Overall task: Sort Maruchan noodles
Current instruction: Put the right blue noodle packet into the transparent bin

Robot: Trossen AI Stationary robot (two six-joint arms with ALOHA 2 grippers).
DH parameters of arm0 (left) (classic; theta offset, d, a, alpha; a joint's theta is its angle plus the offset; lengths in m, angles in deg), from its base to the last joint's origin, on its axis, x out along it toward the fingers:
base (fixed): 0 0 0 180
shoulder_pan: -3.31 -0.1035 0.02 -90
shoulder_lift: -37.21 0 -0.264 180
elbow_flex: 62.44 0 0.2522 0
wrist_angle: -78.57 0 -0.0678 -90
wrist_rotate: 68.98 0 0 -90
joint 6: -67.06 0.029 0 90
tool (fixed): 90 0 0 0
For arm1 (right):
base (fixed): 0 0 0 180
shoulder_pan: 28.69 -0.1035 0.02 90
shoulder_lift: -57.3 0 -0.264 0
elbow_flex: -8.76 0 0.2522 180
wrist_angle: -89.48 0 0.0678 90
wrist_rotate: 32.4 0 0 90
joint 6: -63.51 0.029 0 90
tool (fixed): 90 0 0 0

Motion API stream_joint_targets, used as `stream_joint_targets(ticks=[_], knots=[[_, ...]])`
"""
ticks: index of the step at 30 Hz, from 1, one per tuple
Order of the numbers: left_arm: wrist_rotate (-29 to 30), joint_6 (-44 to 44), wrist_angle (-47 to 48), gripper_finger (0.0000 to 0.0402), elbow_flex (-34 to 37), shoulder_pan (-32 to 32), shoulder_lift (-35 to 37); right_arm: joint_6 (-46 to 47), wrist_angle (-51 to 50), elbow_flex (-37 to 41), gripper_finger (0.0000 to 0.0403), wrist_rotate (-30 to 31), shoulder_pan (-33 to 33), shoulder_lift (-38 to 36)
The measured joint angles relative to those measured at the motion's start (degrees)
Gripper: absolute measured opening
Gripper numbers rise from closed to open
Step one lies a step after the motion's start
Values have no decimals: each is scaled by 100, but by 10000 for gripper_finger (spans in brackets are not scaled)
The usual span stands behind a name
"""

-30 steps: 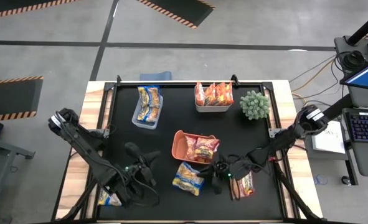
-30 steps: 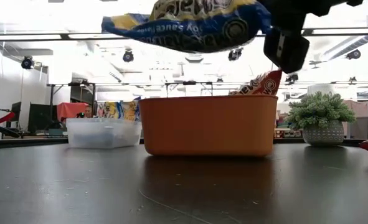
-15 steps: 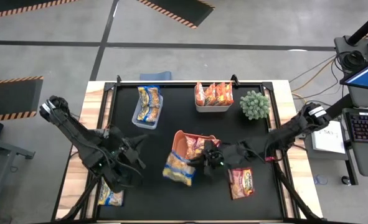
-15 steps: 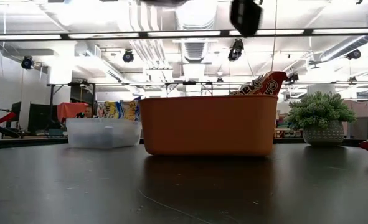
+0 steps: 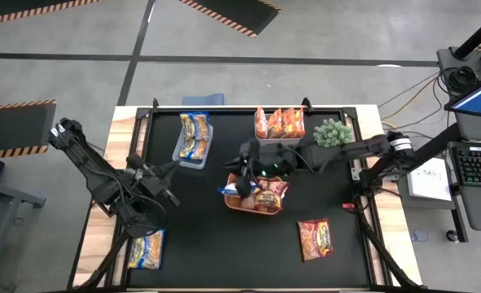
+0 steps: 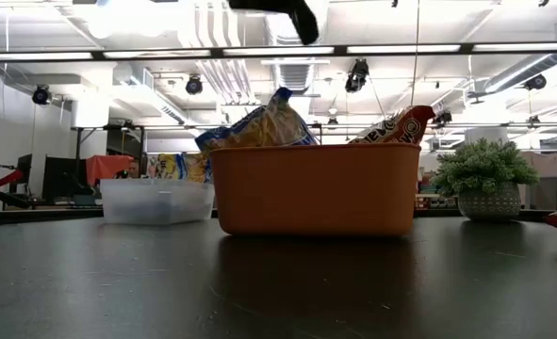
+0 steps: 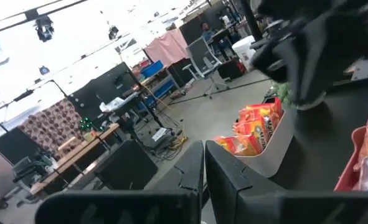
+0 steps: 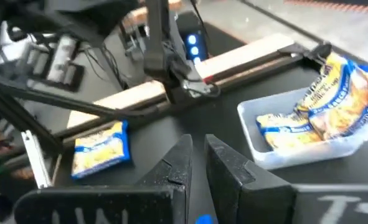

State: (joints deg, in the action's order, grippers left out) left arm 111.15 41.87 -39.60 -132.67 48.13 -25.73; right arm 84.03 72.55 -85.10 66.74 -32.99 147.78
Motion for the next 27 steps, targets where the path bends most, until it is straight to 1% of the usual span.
stream_joint_targets(ticks=[2,5,8,12,16,21,23,25,27], knots=[[-6,174,4,0,0,0,-2,-11,-74,-183,33,-260,173,112],[-63,390,64,0,2,-2,-20,-178,-539,-418,33,-410,339,163],[-518,471,352,0,4,-7,-80,-800,-1101,-581,33,-617,409,178],[-1077,484,558,0,147,-13,-89,-1833,-1633,-598,33,-614,408,113],[-1178,615,575,0,434,-19,-52,-1985,-2058,-560,33,-602,409,96],[-1406,766,400,0,460,-35,-31,-2414,-2080,-218,34,-595,409,-6],[-1606,892,193,0,396,-59,-32,-2567,-1963,-33,34,-610,415,-100],[-1981,1113,-168,0,365,-111,-33,-2783,-1749,227,34,-622,420,-222],[-2514,1517,-687,0,364,-195,-36,-2957,-1411,554,34,-666,418,-392]])
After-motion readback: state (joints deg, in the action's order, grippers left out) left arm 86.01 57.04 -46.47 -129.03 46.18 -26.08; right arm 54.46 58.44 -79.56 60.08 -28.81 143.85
